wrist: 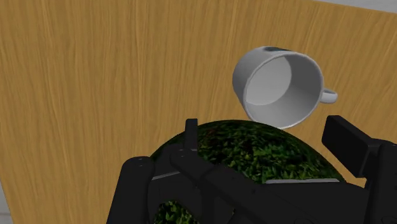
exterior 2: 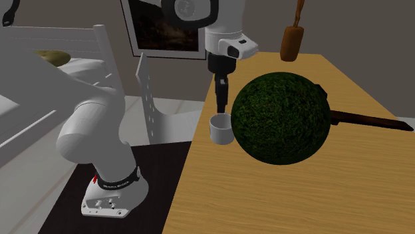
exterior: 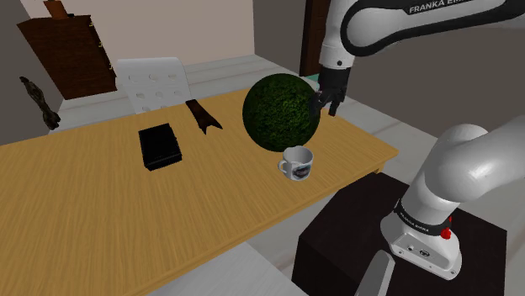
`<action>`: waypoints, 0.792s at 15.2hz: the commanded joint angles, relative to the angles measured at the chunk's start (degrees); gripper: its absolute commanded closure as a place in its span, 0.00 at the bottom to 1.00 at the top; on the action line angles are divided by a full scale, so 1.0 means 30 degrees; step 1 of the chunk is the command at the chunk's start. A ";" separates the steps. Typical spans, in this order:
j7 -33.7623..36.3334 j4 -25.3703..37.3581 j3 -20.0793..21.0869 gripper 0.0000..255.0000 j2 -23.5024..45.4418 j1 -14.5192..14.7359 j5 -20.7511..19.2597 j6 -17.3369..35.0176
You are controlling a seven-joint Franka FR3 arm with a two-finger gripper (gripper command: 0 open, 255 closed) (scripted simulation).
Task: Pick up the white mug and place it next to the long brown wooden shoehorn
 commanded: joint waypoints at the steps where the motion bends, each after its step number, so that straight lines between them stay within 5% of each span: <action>1: 0.0184 -0.0858 0.0251 0.00 0.0533 0.0052 0.0141 0.1409; 7: 0.0856 -0.2507 0.1136 0.00 0.3493 0.0245 0.0571 0.5944; 12: 0.0847 -0.3111 0.1264 0.00 0.4250 0.0295 0.0680 0.7306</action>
